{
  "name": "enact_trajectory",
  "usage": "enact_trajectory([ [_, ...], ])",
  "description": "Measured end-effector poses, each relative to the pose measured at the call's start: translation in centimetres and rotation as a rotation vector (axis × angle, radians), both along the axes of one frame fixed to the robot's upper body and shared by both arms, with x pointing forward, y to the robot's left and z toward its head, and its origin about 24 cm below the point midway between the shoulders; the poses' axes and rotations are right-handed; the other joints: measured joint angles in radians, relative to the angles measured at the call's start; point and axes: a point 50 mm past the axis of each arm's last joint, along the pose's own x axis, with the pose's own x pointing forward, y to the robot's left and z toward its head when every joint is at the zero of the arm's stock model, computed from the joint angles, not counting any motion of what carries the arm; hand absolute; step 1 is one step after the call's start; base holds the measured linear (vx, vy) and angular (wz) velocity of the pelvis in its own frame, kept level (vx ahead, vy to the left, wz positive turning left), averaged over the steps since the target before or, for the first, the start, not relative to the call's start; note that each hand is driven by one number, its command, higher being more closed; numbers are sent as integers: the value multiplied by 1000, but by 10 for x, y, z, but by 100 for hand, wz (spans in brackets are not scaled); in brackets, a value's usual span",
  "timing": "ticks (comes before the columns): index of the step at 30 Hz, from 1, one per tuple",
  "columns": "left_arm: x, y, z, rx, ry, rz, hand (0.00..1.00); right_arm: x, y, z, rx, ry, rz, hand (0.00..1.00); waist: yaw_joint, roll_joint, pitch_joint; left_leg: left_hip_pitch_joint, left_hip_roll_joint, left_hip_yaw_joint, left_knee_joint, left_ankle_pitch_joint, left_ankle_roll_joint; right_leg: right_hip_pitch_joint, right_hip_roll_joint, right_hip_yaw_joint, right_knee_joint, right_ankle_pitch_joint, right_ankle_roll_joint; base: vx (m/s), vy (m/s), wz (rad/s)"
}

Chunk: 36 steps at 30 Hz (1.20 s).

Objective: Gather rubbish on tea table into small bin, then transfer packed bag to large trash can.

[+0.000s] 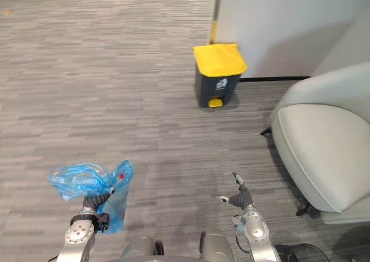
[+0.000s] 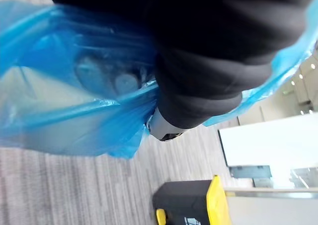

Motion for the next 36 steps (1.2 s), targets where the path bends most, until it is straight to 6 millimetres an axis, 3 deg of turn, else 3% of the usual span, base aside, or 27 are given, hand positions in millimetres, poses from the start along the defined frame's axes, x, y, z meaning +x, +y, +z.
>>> enact_trajectory([
  [2,8,8,-6,7,29,25,100,-1,-8,-9,-14,48,-21,0,-28,-15,8,82,-21,14,-67,8,-21,-49,8,-63,-312,157,-40,506,36,2],
  [3,7,9,-8,5,38,33,100,-3,-10,-11,-20,66,-25,0,-32,-19,6,103,-28,14,-74,5,-35,-48,19,-71,-372,212,-49,594,-34,20],
  [4,2,10,-12,2,58,44,100,-7,-14,-15,-39,93,-26,0,-50,-26,5,146,-37,-1,-70,-6,-56,-43,18,-69,-400,370,-118,658,-58,4],
  [5,-1,5,-19,-23,81,53,100,-9,-22,-16,-72,116,-30,0,-44,5,8,163,-9,-12,-36,2,-86,-40,30,-80,-327,348,-154,657,-50,-1],
  [6,-2,5,-21,-24,88,56,100,-9,-23,-16,-78,116,-29,0,-44,8,10,145,-2,-20,17,23,-120,-39,27,-85,-298,310,-159,760,-103,-9],
  [7,-2,3,-22,-33,90,58,100,-8,-24,-15,-79,112,-34,0,-45,17,21,87,17,-39,193,87,-130,-4,33,-90,-284,251,-161,732,-131,-7],
  [8,-3,-3,-24,-56,90,66,100,-6,-26,-13,-84,105,-36,0,-40,46,42,5,74,-59,435,211,-79,84,68,-87,-323,226,-172,735,-134,-17],
  [9,-8,-7,-26,-72,94,73,100,-6,-26,-11,-85,93,-36,0,-28,64,46,-60,114,-82,604,233,-79,151,99,-83,-364,213,-174,480,-62,-34],
  [11,-5,-12,-24,-84,79,67,100,-1,-23,-4,-79,54,-33,0,-5,56,52,-164,126,-96,758,147,-69,248,123,-52,-418,196,-186,503,-14,-51],
  [12,-2,-16,-20,-86,57,50,100,4,-21,4,-79,10,-30,0,13,31,58,-259,114,-83,763,104,-34,317,122,-21,-465,180,-179,527,-9,-55],
  [14,-2,-18,-17,-89,40,44,100,8,-23,12,-87,-30,-42,0,24,23,60,-351,97,-73,654,61,-28,376,119,9,-502,156,-168,479,51,-58],
  [15,-3,-20,-17,-93,38,40,100,8,-24,12,-86,-35,-57,0,43,19,63,-396,71,-72,503,55,-25,413,109,50,-507,124,-151,564,150,-79],
  [18,-12,-26,-24,-114,69,33,100,-2,-32,8,-99,-6,-80,0,64,26,53,-392,14,-88,136,113,-73,479,85,111,-511,50,-98,512,210,-67],
  [19,-20,-28,-28,-124,92,44,100,-7,-33,0,-95,31,-96,0,67,40,26,-386,3,-100,107,221,-9,499,76,147,-499,7,-72,718,351,-70],
  [20,-27,-26,-31,-120,113,52,100,-12,-28,-9,-72,72,-110,0,64,1,-4,-385,-33,-72,150,169,28,504,31,165,-474,-25,-40,671,297,-51],
  [21,-29,-27,-32,-124,117,54,100,-14,-28,-11,-69,77,-114,0,63,-8,-10,-382,-44,-62,165,147,37,500,15,170,-449,-29,-31,693,274,-39],
  [22,-29,-29,-32,-135,115,55,100,-15,-26,-11,-66,79,-118,0,66,-16,-8,-359,-51,-27,198,117,58,465,-10,189,-317,-26,2,645,248,-46],
  [23,-28,-30,-32,-137,113,55,100,-15,-23,-12,-60,78,-117,0,62,-22,-1,-300,-66,-12,207,86,75,372,-39,197,-67,24,107,612,250,-49],
  [24,-28,-30,-31,-137,113,54,100,-15,-21,-13,-56,78,-117,0,58,-21,0,-271,-73,-11,200,68,78,335,-50,201,46,53,116,557,201,-30],
  [25,-25,-30,-28,-132,100,54,100,-15,-18,-14,-52,80,-110,0,48,-17,5,-181,-87,-10,173,43,84,267,-56,190,235,43,98,523,134,-4],
  [26,-23,-30,-25,-124,81,62,100,-14,-13,-14,-50,80,-87,0,36,-15,6,-118,-90,-10,142,43,84,225,-54,163,275,27,69,501,99,2],
  [28,-17,-28,-17,-110,41,57,100,-12,-5,-13,-43,71,-52,0,32,-10,9,-38,-86,-19,80,42,85,137,-54,91,210,10,39,462,23,5],
  [30,-7,-28,-11,-103,9,44,100,-11,-2,-11,-39,58,-45,0,28,-7,11,-1,-82,-49,41,32,74,59,-49,56,82,10,34,481,-49,36],
  [32,-3,-26,-13,-100,18,43,100,-14,-4,-14,-40,76,-56,0,9,-10,12,40,-77,-108,16,7,34,34,-21,90,-227,112,26,422,-128,72],
  [33,-4,-26,-15,-100,29,45,100,-16,-5,-16,-40,88,-59,0,7,-15,12,58,-79,-124,13,-2,20,41,-15,109,-297,197,18,475,-192,70],
  [34,-5,-28,-21,-114,51,51,100,-20,-11,-21,-53,122,-69,0,4,-1,15,85,-65,-165,15,-19,-8,72,-9,109,-308,302,-18,451,-195,50],
  [36,-6,-30,-22,-120,57,52,100,-19,-16,-21,-56,124,-93,0,17,16,14,80,-41,-194,34,9,-44,78,-4,85,-266,246,-31,410,-203,46],
])
